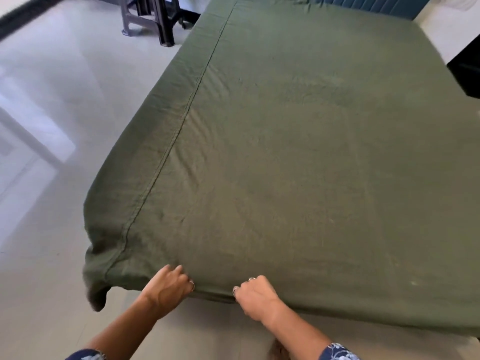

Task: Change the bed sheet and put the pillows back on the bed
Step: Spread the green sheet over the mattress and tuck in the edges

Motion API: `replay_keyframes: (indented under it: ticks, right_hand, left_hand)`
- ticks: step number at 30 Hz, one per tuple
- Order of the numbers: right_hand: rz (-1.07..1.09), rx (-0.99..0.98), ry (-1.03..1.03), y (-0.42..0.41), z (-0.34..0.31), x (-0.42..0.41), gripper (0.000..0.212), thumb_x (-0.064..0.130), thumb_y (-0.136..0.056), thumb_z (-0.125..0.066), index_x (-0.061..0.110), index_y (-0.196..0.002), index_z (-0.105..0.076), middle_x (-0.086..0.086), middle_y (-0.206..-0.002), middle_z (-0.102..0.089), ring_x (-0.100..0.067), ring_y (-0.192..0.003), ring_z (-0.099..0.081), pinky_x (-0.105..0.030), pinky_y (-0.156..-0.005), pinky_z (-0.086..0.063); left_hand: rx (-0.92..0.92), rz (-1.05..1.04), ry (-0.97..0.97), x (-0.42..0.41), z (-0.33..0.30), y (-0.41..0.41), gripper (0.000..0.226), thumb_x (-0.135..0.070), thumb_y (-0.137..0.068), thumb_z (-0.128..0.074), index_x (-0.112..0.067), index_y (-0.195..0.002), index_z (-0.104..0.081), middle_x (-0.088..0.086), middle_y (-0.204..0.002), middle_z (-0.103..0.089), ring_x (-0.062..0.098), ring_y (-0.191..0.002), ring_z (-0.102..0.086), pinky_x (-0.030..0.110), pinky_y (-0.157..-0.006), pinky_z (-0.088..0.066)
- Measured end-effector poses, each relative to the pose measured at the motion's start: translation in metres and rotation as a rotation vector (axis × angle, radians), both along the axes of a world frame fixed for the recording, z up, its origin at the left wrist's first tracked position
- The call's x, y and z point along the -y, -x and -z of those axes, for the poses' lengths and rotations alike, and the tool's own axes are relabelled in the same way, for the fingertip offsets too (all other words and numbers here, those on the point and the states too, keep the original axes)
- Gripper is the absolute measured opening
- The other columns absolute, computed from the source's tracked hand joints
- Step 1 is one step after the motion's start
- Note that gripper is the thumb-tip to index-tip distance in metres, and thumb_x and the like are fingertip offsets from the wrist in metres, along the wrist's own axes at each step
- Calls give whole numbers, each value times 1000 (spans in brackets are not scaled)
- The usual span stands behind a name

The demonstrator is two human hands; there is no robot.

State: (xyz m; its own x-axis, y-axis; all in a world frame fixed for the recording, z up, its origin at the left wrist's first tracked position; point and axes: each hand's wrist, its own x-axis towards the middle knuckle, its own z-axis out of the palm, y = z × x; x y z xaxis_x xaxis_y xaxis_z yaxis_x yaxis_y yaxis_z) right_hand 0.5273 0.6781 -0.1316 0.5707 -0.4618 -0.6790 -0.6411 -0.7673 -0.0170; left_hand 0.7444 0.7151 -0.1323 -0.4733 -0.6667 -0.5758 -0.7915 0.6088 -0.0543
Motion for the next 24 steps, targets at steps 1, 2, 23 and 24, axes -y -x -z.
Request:
replay_keyframes:
  ticks: [1, 2, 23, 24]
  right_hand:
    - [15, -17, 14, -1, 1, 1, 28, 7, -97, -40, 8, -121, -55, -13, -123, -62, -33, -116, -56, -35, -75, -30]
    - [24, -30, 30, -4, 2, 2, 27, 11, -99, -39, 8, -122, -54, -12, -124, -61, -32, -116, -56, -34, -75, -28]
    - [-101, 11, 15, -171, -1, -1, 29, 8, -95, -45, 9, -123, -55, -12, -125, -60, -32, -116, -57, -37, -86, -44]
    - [-110, 18, -3, -172, -2, -3, 28, 9, -95, -47, 9, -120, -57, -13, -123, -61, -33, -113, -59, -37, -82, -44]
  left_hand:
    - [8, -21, -14, 1, -3, -5, 23, -34, -49, -85, -32, -67, -70, -9, -65, -63, 11, -64, -63, 25, -51, -46]
    - [18, -44, -45, 4, -7, -11, 22, -32, -64, -80, -30, -85, -72, -5, -82, -67, 15, -81, -65, 29, -62, -49]
    - [198, -160, 3, -6, 23, -126, 34, -14, -103, -34, -17, -134, -49, 5, -132, -53, 28, -124, -46, 38, -97, -43]
    - [191, -176, 6, -11, 24, -128, 34, -12, -103, -33, -16, -132, -51, 5, -130, -54, 28, -122, -47, 38, -96, -44]
